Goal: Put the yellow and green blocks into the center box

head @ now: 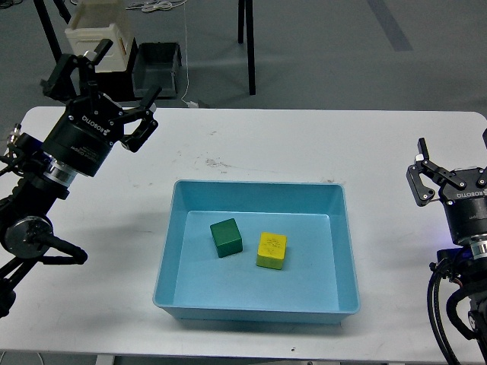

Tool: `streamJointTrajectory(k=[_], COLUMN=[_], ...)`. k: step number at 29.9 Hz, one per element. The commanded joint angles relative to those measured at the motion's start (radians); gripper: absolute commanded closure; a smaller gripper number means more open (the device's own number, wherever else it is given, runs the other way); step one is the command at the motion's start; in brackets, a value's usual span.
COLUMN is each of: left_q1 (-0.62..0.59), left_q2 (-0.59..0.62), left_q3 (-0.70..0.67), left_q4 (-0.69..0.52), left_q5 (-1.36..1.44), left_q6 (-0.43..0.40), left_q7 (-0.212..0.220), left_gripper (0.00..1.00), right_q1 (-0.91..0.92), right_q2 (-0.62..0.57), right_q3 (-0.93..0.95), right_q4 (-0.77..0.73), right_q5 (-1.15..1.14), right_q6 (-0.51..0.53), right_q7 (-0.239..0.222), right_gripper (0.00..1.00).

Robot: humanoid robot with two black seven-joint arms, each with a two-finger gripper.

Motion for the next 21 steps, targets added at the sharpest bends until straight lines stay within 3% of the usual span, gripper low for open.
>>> streamJointTrajectory(k=[1,13,21], left_q1=[0.046,0.271,0.319], left_q2=[0.029,0.07,0.078], left_q3=[-0.005,-0.036,-0.019], left_q4=[-0.005,-0.193,-0.302], left_q5=[-0.248,-0.436,-0.52], left_q6=[-0.003,0.016,0.052], left_q7=[0.0,0.0,0.0], left_gripper=[0.0,0.0,0.0], right_q1=[-0.02,-0.124,-0.149], right_q2=[0.026,0.032,0.032], right_q3=[0.0,-0.042,-0.069], right_q4=[0.0,-0.003,-0.003], right_q5=[0.002,0.18,0.177], right_q6=[0.002,0.004,0.011], right_q7=[-0.001,-0.021,-0.015], right_gripper=[0.0,0.0,0.0])
